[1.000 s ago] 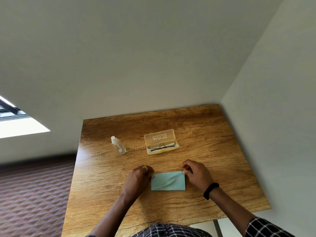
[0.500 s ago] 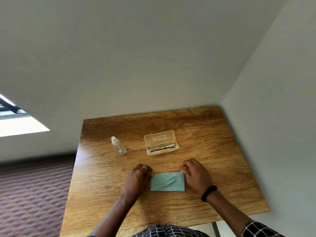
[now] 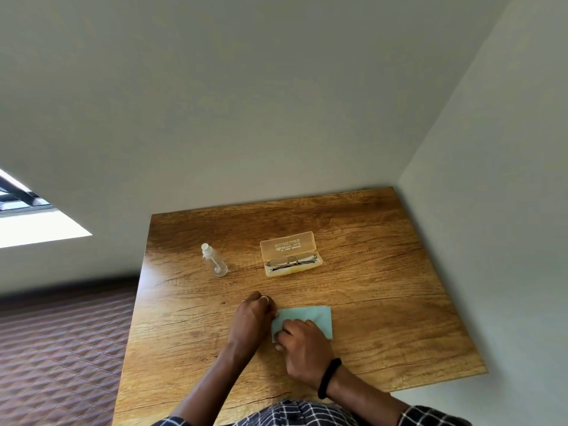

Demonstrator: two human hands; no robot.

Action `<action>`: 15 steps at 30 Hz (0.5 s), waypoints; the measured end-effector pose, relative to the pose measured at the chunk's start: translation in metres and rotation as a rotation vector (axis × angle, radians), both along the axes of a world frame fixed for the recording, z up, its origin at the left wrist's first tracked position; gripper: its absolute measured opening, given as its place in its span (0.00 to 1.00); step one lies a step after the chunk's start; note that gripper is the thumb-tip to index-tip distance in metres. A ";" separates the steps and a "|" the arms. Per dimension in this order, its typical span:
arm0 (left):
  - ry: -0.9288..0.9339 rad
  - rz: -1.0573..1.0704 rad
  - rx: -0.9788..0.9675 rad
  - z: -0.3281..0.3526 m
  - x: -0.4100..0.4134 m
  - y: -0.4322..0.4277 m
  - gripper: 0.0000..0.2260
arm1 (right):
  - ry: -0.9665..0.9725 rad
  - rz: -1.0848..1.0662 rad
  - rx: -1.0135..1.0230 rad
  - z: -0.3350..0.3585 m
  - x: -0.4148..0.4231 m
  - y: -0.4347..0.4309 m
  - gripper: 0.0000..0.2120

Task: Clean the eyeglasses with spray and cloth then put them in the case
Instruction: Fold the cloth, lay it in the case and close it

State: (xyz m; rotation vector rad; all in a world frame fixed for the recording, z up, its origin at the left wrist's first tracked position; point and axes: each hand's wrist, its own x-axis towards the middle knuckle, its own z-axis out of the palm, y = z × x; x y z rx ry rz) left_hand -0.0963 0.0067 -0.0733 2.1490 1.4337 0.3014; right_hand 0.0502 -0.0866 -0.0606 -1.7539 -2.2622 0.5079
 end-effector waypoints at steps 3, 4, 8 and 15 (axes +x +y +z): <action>-0.010 0.002 -0.022 0.000 0.001 0.002 0.01 | -0.007 0.021 -0.016 -0.002 0.002 -0.013 0.06; -0.009 0.001 -0.023 0.000 0.001 0.002 0.01 | 0.007 0.013 -0.019 -0.001 0.002 -0.017 0.05; -0.012 -0.005 0.006 -0.001 0.001 0.001 0.01 | 0.085 -0.085 0.000 0.004 0.002 -0.020 0.03; 0.070 -0.038 0.035 0.009 0.003 -0.005 0.06 | -0.010 -0.091 -0.016 0.005 -0.008 -0.006 0.03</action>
